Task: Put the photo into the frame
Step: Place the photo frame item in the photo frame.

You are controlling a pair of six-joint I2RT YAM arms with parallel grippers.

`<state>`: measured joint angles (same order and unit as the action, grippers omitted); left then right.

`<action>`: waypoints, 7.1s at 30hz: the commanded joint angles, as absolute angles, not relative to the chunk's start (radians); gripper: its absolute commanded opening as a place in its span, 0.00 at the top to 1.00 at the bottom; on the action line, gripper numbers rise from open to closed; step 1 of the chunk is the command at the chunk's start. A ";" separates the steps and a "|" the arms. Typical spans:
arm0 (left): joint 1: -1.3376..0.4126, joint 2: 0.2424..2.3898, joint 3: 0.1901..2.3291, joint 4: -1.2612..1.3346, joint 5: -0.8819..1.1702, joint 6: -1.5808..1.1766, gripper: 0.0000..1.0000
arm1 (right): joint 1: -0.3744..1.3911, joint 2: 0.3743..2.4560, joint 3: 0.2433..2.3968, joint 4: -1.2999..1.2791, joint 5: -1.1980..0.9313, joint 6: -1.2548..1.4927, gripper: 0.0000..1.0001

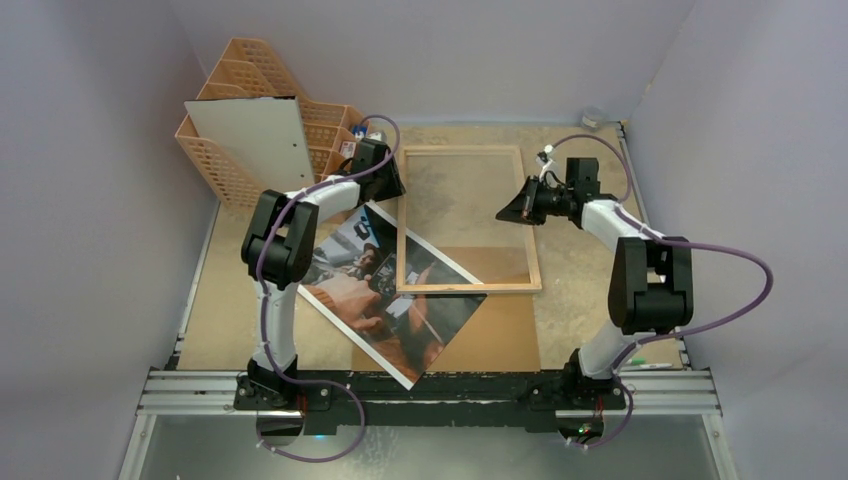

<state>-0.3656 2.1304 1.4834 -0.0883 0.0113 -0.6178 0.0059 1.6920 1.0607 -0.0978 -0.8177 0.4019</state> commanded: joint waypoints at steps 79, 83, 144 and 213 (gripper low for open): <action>-0.345 1.991 1.478 -0.255 -0.183 -0.667 0.47 | 0.028 1.947 1.200 -0.138 -0.788 0.441 1.00; -0.344 2.036 1.514 -0.272 -0.133 -0.654 0.48 | 0.019 1.942 1.198 -0.149 -0.788 0.423 1.00; -0.325 2.150 1.560 -0.202 0.141 -0.637 0.72 | 0.043 1.981 1.265 -0.168 -0.797 0.357 0.97; -0.301 2.142 1.577 -0.252 0.165 -0.661 0.51 | 0.044 1.810 1.278 -0.350 -0.141 0.333 0.12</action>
